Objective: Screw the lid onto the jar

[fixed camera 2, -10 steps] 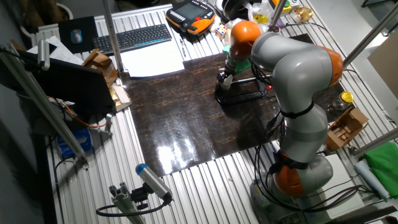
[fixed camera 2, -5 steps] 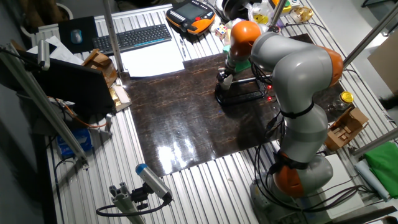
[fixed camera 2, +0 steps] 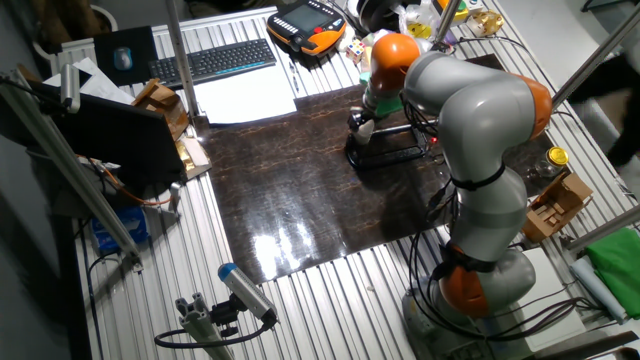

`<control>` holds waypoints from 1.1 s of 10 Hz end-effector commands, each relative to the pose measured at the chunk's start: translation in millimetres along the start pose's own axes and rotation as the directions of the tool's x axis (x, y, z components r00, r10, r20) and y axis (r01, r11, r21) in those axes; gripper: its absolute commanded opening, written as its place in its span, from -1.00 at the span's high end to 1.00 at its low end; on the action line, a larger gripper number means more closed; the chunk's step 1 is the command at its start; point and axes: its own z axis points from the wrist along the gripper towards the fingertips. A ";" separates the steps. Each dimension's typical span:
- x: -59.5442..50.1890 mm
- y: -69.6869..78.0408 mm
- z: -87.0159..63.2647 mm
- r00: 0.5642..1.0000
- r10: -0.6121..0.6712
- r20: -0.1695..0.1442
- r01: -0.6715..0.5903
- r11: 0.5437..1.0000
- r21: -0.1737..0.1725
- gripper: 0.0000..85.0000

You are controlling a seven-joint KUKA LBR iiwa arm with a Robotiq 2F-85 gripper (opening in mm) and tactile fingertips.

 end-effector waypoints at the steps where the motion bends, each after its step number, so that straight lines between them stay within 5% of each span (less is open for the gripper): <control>1: 0.0 -0.2 -0.2 1.000 0.019 0.000 -0.019 1.000 0.003 -0.66; 11: -0.7 0.1 0.1 0.972 0.235 0.006 -0.235 0.972 0.013 -0.67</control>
